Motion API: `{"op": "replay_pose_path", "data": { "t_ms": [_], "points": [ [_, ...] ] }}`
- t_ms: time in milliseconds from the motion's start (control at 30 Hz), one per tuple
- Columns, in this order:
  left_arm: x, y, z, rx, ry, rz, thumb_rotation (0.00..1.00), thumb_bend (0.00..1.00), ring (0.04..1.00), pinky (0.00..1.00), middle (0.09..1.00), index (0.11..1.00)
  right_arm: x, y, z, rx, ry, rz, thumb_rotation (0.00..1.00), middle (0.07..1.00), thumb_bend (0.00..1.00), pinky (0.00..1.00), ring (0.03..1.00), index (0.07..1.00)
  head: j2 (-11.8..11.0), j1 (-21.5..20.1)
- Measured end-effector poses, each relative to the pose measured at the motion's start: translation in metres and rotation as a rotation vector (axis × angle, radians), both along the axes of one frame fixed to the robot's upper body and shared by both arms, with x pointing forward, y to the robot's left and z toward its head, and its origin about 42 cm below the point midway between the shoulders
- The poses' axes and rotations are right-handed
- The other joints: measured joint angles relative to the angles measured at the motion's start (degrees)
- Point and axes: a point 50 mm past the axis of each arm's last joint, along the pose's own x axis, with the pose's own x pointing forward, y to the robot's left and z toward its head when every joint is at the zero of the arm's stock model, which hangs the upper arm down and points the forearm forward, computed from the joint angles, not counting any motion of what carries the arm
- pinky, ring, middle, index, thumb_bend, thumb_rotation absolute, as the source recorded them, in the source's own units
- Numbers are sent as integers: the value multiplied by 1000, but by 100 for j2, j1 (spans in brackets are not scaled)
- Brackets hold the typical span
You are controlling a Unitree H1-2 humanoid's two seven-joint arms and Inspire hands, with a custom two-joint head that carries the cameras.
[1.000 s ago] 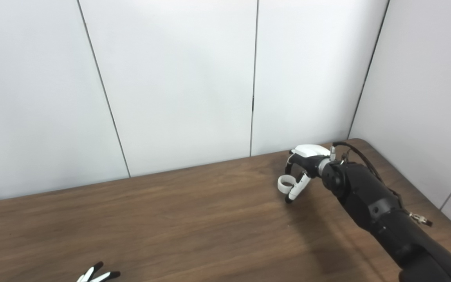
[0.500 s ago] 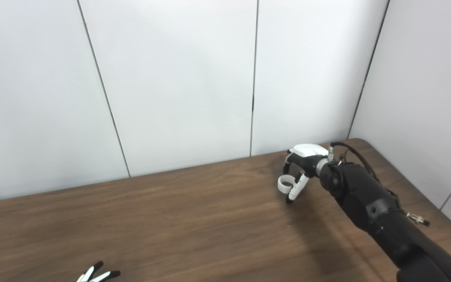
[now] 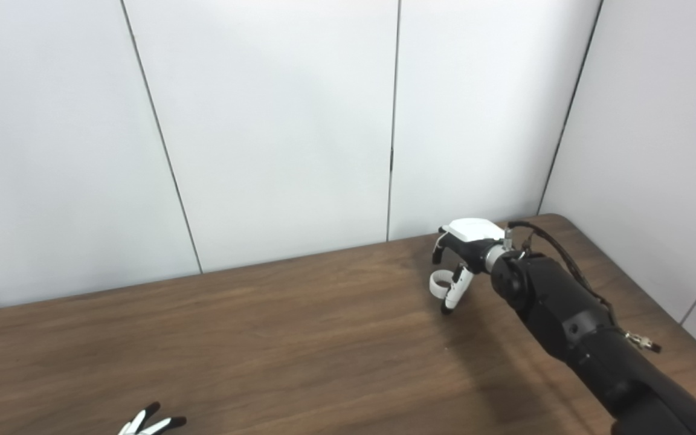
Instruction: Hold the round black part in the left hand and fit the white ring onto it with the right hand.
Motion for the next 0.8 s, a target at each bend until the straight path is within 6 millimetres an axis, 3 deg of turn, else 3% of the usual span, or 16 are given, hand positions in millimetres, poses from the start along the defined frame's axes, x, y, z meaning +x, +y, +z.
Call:
{"op": "replay_pose_path", "data": {
  "t_ms": [300, 333, 367, 500, 700, 733, 800],
  "points": [
    [1, 0, 0, -1, -2, -1, 41, 518, 1000, 1000, 865, 480, 1, 6, -1, 11, -14, 13, 128, 916, 905, 903, 989, 543, 26, -26],
    [1, 0, 0, -1, -2, -1, 41, 518, 1000, 1000, 866, 480, 1, 6, -1, 10, -15, 13, 134, 915, 720, 908, 990, 516, 35, -26],
    [1, 0, 0, -1, -3, -1, 41, 518, 1000, 1000, 866, 480, 1, 6, -1, 11, -15, 13, 137, 913, 606, 913, 989, 498, 35, -35],
    [0, 0, 0, -1, -2, -1, 42, 518, 1000, 1000, 865, 480, 1, 7, 0, 11, -4, 15, 140, 911, 530, 918, 990, 487, 53, -44],
    [0, 1, 0, -1, -3, 1, 41, 518, 1000, 1000, 865, 480, 1, 8, -1, -4, 17, 17, 146, 927, 525, 913, 998, 491, 79, -61],
    [0, 1, 0, -2, -2, 2, 41, 518, 1000, 1000, 865, 480, 1, 8, -1, -6, 19, 15, 175, 934, 720, 913, 999, 552, 79, -70],
    [0, 1, 0, -3, -1, 2, 41, 518, 1000, 1000, 866, 480, 1, 8, 0, -16, 26, 5, 212, 955, 890, 922, 1000, 631, 88, -79]
  ]
}}
